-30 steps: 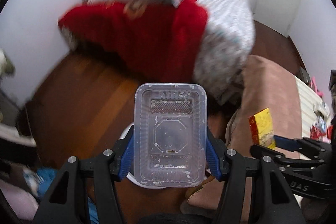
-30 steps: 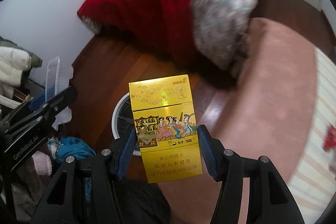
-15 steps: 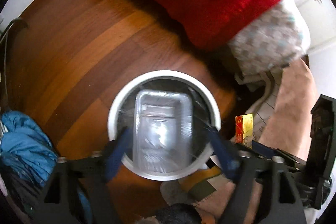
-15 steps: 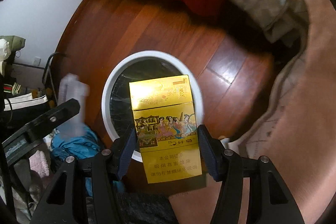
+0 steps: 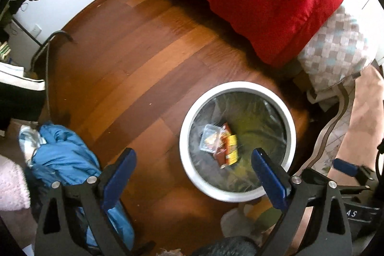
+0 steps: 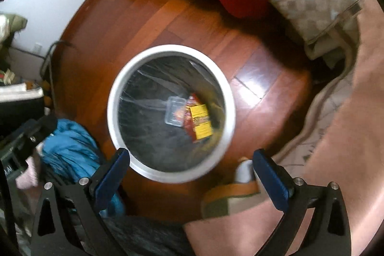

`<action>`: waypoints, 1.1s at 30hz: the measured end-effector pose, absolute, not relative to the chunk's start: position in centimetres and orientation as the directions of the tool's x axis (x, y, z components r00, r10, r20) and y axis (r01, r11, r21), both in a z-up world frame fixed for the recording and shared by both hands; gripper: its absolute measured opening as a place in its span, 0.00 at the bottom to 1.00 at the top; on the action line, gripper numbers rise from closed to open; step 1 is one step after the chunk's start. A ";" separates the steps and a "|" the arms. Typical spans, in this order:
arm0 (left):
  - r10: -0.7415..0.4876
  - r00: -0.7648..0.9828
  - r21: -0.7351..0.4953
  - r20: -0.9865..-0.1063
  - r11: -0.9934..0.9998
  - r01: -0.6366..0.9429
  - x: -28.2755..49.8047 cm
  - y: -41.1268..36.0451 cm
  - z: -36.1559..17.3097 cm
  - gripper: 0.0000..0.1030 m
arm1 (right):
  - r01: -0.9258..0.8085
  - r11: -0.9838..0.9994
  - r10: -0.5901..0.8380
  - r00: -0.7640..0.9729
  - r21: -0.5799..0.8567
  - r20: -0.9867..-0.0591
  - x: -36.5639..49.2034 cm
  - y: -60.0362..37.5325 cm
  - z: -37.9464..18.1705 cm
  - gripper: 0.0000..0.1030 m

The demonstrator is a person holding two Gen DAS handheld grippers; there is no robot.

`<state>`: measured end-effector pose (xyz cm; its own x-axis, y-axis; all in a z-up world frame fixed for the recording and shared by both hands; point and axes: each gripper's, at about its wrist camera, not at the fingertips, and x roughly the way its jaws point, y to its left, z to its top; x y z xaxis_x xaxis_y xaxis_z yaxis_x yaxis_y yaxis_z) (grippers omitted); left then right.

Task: Collect trash
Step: 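Carry the tray and box to the bin and open both tools over it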

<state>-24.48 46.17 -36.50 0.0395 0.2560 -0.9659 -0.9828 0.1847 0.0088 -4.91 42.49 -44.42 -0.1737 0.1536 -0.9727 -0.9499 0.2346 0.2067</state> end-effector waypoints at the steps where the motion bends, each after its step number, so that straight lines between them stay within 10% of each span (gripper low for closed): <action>1: 0.255 0.032 0.017 -0.967 0.189 -0.982 -24.5 45.8 -36.5 0.95 | -0.961 0.224 0.147 -0.129 0.160 -0.981 -5.1 41.8 -44.0 1.00; 33: 0.437 0.135 0.013 -0.889 0.318 -0.948 -22.6 34.3 -22.1 0.95 | -0.959 0.206 0.438 -0.085 0.193 -0.895 -3.7 29.9 -26.9 1.00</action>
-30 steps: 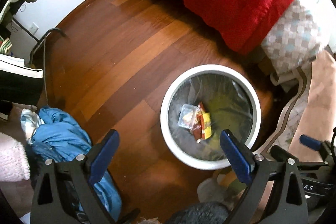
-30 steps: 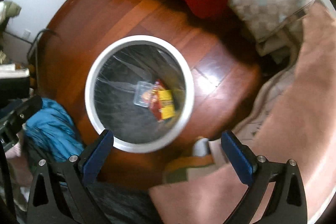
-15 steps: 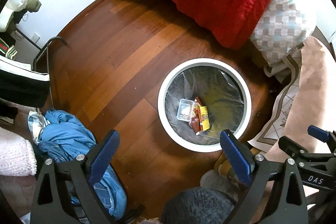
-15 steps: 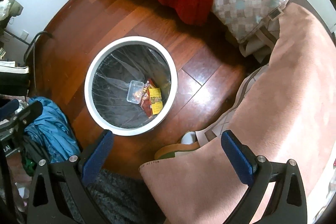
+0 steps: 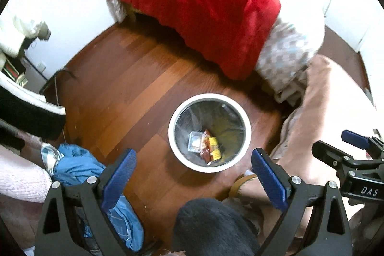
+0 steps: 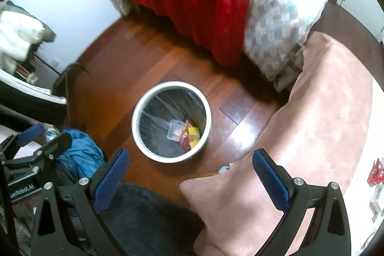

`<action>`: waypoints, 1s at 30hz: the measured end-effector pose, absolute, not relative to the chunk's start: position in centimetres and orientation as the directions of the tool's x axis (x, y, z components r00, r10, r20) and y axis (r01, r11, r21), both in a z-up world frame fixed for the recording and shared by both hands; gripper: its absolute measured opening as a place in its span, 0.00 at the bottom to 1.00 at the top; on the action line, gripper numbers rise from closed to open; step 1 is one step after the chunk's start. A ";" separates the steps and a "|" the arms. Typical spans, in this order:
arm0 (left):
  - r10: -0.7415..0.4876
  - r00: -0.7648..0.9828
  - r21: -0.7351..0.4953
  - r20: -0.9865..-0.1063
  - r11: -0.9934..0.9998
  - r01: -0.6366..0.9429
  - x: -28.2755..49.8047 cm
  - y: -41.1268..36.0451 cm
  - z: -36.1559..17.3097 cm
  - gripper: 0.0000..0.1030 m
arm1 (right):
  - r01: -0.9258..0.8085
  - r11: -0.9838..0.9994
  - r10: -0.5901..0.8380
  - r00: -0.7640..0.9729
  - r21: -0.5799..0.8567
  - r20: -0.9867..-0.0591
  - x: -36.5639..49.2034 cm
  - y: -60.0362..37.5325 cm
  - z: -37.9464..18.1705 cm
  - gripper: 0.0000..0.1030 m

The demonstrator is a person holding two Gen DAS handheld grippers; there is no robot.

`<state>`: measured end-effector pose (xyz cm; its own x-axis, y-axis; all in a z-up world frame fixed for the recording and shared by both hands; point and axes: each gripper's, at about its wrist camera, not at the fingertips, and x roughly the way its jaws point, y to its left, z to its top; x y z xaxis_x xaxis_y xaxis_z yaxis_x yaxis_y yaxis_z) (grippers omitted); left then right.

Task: Collect trash
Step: 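Carry the tray and box to the bin and open both tools over it, then grasp the red candy wrapper with the left tool while the right tool grasps the red can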

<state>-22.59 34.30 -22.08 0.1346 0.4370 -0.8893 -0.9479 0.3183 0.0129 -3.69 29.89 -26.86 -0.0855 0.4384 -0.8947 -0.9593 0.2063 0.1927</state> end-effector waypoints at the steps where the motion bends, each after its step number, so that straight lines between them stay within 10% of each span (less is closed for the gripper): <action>1: 0.452 0.147 0.010 -0.880 0.326 -0.945 -22.4 33.6 -21.0 0.95 | -0.958 0.205 0.455 -0.088 0.200 -0.886 -3.5 29.2 -25.9 1.00; 15: 0.503 0.320 -0.031 -0.803 0.501 -0.865 -11.3 24.8 -15.6 0.95 | -0.860 0.367 0.637 -0.044 0.353 -0.770 6.0 12.3 -16.2 1.00; 30: 0.189 0.364 -0.084 -0.912 0.782 -0.617 17.5 16.3 -25.9 0.95 | -0.464 0.873 0.292 0.256 0.148 -0.922 34.2 -8.4 -25.2 1.00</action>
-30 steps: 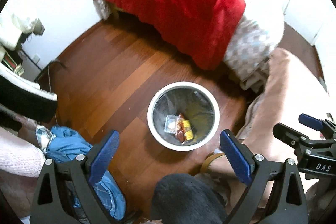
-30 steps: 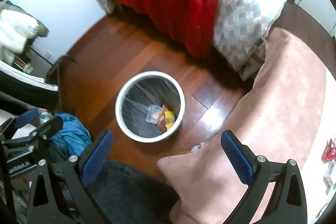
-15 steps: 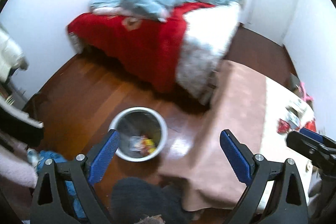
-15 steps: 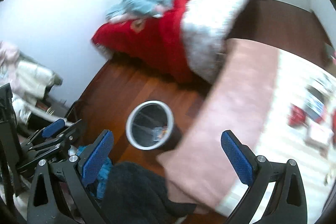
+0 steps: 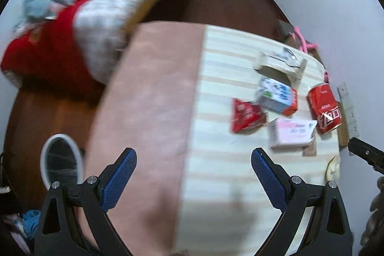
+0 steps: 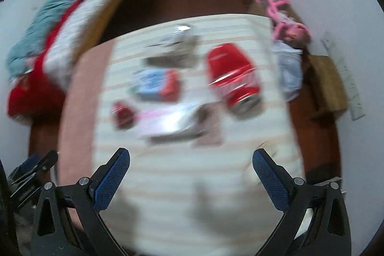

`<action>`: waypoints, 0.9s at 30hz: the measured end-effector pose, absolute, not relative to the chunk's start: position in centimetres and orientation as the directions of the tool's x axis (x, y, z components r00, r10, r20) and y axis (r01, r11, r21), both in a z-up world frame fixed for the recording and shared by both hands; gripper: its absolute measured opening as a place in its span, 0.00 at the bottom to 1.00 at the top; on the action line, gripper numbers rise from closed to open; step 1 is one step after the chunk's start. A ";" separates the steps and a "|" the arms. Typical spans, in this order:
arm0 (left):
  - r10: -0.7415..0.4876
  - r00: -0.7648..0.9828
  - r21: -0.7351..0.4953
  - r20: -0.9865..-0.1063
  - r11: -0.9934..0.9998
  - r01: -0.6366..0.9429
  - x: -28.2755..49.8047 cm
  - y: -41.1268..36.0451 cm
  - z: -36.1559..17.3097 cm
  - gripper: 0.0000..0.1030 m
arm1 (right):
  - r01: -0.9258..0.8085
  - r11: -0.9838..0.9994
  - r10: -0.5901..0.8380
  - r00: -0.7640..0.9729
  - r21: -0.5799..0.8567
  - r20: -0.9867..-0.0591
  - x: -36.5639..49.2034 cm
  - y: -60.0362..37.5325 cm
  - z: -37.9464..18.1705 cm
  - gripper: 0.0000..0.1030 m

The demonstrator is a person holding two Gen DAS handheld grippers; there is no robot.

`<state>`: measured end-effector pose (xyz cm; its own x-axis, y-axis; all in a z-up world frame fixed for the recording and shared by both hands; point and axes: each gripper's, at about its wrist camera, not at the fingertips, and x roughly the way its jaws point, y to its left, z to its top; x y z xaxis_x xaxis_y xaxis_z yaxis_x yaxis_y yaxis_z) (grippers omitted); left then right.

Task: Collect trash
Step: 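Grasp the red candy wrapper with the left tool while the right tool grasps the red can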

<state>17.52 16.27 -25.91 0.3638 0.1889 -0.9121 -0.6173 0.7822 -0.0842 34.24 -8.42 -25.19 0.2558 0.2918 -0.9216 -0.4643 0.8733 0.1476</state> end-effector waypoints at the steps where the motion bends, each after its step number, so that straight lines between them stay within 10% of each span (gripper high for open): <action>1: 0.157 0.359 -0.105 -0.920 0.784 -0.612 18.8 16.4 -26.6 0.95 | -0.461 0.877 0.276 0.256 0.134 -0.926 35.6 -8.5 -25.7 1.00; 8: 0.006 0.344 -0.208 -0.939 0.787 -0.581 26.1 16.5 -31.4 0.92 | -0.474 0.878 0.195 0.225 0.068 -0.955 43.2 -7.6 -29.1 1.00; 13: -0.011 0.303 -0.187 -0.953 0.808 -0.558 28.3 15.8 -33.9 0.40 | -0.513 0.858 0.147 0.198 0.025 -0.969 46.1 -5.4 -31.5 1.00; 18: 0.047 0.313 -0.140 -0.949 0.825 -0.548 28.8 15.2 -33.5 0.22 | -0.526 0.851 0.102 0.176 -0.006 -0.979 47.9 -3.9 -34.0 1.00; 21: 0.099 0.310 -0.092 -0.946 0.834 -0.545 28.2 15.2 -33.0 0.19 | -0.530 0.848 0.103 0.151 0.007 -0.983 48.3 -3.5 -35.2 0.81; 27: 0.153 0.304 -0.046 -0.940 0.827 -0.560 27.0 16.0 -32.7 0.19 | -0.532 0.847 0.092 0.177 -0.017 -0.980 48.0 -3.2 -35.5 0.80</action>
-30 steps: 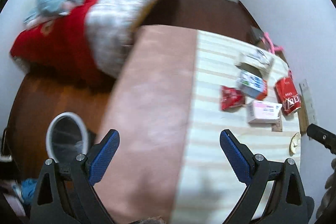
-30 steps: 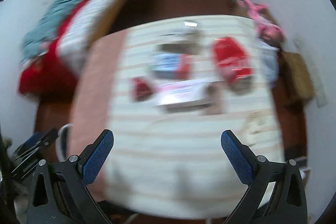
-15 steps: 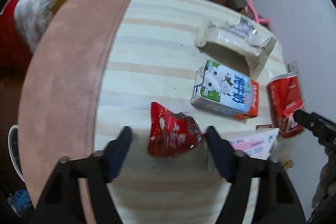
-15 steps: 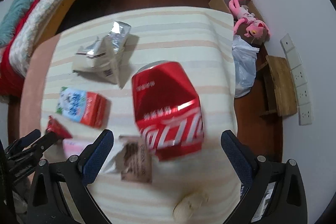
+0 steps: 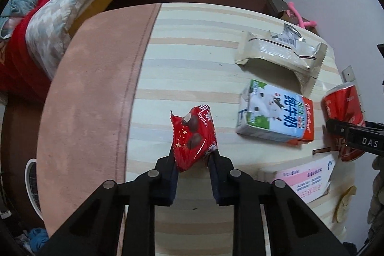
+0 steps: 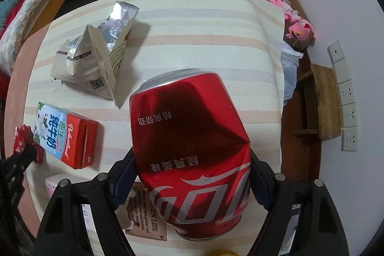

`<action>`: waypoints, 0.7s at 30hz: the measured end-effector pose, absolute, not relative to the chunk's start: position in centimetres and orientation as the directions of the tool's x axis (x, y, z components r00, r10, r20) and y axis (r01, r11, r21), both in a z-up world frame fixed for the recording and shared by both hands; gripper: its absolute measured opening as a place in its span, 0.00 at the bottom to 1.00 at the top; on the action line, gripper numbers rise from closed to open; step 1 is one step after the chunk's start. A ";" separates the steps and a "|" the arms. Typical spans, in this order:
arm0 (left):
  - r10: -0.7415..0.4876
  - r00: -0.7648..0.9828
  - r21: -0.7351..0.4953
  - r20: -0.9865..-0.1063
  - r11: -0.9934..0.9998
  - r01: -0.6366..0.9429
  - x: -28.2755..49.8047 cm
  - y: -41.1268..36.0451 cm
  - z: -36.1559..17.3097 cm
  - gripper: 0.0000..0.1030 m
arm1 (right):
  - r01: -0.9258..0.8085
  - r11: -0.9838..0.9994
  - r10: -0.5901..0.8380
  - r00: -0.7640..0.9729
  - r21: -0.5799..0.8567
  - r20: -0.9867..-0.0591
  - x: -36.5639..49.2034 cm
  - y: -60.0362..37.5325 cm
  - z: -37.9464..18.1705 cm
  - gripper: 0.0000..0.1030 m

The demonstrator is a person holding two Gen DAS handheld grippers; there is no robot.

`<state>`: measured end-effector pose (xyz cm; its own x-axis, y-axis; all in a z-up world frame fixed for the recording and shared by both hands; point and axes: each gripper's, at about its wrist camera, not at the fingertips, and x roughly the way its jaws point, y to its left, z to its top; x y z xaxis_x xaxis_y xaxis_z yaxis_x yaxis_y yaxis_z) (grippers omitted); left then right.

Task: Collect trash
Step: 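Grasp the red candy wrapper with the left tool while the right tool grasps the red can, then carry the wrapper and can to the bin and open both tools to drop them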

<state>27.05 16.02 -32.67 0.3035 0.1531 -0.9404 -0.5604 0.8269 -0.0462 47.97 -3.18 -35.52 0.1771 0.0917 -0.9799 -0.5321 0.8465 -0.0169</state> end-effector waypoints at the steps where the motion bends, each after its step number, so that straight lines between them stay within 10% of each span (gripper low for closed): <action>1: 0.158 0.305 -0.044 -0.939 0.825 -0.564 26.8 16.1 -32.5 0.19 | -0.529 0.849 0.098 0.174 -0.009 -0.980 47.8 -3.3 -35.4 0.80; 21: 0.332 0.474 -0.061 -0.815 0.766 -0.640 11.4 18.1 -21.2 0.18 | -0.622 0.742 0.478 0.231 0.249 -0.847 30.1 -1.7 -22.6 0.80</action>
<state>11.42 18.05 -21.22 0.4744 0.3318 -0.8154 -0.6405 0.7655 -0.0612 30.08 -1.65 -22.64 0.2308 0.4783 -0.8473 -0.6223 0.7420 0.2493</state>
